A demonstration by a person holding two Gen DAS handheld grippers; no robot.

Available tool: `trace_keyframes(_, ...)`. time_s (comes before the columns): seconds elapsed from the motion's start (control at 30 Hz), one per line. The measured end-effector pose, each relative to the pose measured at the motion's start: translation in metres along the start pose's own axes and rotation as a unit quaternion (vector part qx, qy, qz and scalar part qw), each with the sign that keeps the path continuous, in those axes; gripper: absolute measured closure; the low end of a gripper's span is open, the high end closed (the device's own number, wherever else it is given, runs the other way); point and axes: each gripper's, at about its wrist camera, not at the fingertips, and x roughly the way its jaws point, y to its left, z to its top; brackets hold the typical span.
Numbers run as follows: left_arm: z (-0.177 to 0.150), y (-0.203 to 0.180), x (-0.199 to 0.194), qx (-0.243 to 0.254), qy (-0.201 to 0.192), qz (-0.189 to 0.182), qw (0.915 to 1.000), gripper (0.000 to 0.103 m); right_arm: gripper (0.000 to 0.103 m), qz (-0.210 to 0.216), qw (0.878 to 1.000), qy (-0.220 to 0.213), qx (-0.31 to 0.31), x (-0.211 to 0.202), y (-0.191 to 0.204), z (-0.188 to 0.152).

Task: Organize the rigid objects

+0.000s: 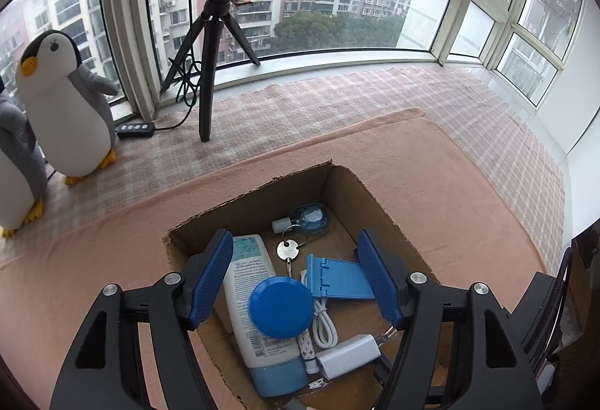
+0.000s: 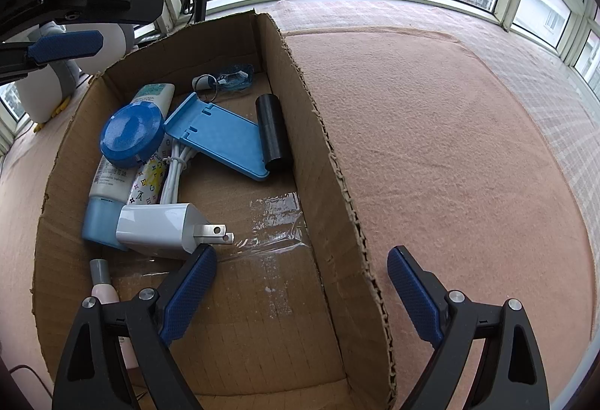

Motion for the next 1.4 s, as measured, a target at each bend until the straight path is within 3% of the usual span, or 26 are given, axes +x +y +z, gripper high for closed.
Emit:
trace_keyframes(0.77,-0.016,0.012,-0.026,-0.009,0.009,-0.011,0.9999,0.03,0.013,-0.011,1.0,0.004,-0.007,-0.002,0.001,-0.001)
trace_keyframes(1.4,-0.045,0.046,-0.08,-0.038,-0.018,0.009,0.9991,0.025,0.013,-0.033,0.999,-0.023,-0.027,-0.033,0.01,0.009)
